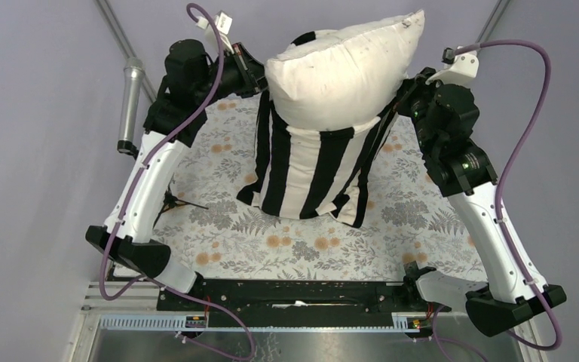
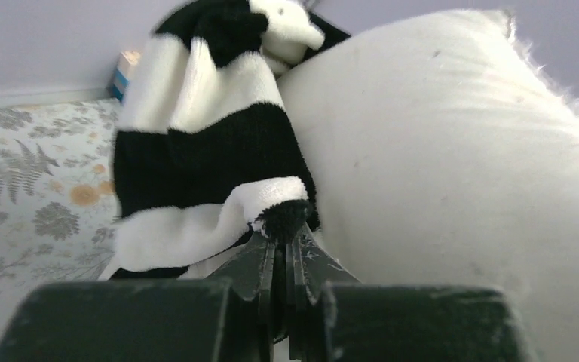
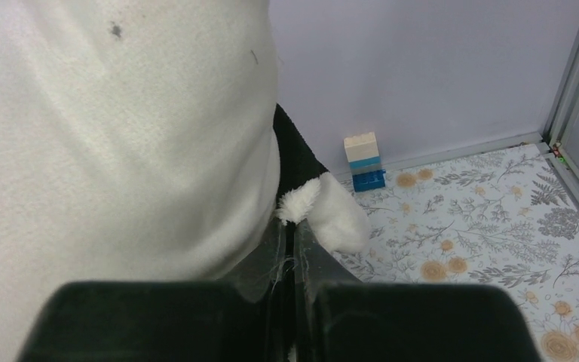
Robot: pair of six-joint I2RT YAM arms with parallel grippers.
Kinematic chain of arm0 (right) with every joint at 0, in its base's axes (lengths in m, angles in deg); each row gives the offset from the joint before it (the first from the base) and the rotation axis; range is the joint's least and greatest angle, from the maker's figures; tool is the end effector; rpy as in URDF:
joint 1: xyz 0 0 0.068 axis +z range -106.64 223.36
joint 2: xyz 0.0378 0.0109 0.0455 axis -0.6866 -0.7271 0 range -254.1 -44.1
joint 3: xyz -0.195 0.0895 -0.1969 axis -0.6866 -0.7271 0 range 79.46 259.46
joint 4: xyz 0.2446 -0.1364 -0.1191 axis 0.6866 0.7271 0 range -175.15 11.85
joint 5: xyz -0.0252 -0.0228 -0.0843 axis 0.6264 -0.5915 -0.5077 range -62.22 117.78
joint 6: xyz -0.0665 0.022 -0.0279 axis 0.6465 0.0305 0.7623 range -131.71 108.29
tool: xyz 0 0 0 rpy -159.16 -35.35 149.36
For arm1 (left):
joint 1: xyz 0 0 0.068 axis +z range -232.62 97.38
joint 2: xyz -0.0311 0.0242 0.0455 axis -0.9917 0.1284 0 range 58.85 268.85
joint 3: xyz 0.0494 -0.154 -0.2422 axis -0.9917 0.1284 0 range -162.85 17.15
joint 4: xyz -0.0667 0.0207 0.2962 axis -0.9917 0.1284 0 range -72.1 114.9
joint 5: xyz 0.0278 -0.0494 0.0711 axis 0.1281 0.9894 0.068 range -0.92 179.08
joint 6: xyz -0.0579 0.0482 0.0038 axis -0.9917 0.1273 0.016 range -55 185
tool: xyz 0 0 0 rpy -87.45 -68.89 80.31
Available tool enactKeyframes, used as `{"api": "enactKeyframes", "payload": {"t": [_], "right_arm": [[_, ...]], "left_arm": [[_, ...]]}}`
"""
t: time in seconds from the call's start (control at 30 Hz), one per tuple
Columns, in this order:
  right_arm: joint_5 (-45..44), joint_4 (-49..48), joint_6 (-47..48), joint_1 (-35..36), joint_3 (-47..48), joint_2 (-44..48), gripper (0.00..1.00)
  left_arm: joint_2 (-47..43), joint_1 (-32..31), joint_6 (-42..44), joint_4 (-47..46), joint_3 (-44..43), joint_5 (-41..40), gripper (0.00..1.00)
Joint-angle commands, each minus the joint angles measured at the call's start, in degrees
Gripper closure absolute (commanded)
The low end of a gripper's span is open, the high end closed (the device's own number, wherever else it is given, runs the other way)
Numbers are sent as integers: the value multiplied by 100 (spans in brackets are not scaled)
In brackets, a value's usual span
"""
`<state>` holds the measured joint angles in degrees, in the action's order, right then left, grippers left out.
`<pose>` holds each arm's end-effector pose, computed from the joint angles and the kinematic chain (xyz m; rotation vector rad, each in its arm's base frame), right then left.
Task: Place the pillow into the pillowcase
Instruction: Stuff the pillow into the pillowcase.
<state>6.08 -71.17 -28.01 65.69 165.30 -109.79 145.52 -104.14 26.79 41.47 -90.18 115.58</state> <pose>0.2751 0.0875 0.5420 0.2319 1.4582 0.2709 0.3476 -0.1675 0.5479 0.1301 1.7445 -1.1567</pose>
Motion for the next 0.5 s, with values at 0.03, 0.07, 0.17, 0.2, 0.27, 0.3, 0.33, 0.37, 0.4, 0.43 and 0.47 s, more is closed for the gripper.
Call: {"api": "enactKeyframes", "payload": {"t": [0.03, 0.07, 0.17, 0.2, 0.27, 0.3, 0.33, 0.37, 0.4, 0.43, 0.47], "right_arm": [[-387, 86, 230, -75, 526, -382, 100], [-365, 238, 220, -87, 623, -456, 100], [-128, 478, 135, -88, 1164, -524, 100], [-79, 574, 104, -88, 1552, -547, 100], [-70, 548, 81, -89, 2295, -572, 100], [-147, 457, 133, -90, 2668, -610, 100], [-245, 407, 199, -88, 3082, -718, 100], [-366, 411, 320, -88, 3551, -908, 100], [-495, 429, 470, -88, 3976, -1132, 100], [-641, 501, 614, -93, 4418, -1418, 100], [-747, 629, 736, -99, 4783, -1702, 100]], "left_arm": [[-228, -47, 338, 899, -2229, -1118, 100], [-136, -41, 341, 1064, -2786, -1283, 100], [93, 54, 380, 1192, -3304, -1935, 100], [206, 137, 344, 1198, -3196, -1893, 100], [472, 122, 340, 1306, -2872, -1627, 100], [504, 0, 425, 1331, -2550, -1560, 100], [433, -182, 531, 1311, -2265, -1576, 100], [298, -378, 703, 1282, -2029, -1646, 100], [138, -545, 812, 1274, -1920, -1717, 100], [-15, -630, 848, 1268, -1969, -1714, 100], [-148, -668, 825, 1270, -2174, -1707, 100]]}}
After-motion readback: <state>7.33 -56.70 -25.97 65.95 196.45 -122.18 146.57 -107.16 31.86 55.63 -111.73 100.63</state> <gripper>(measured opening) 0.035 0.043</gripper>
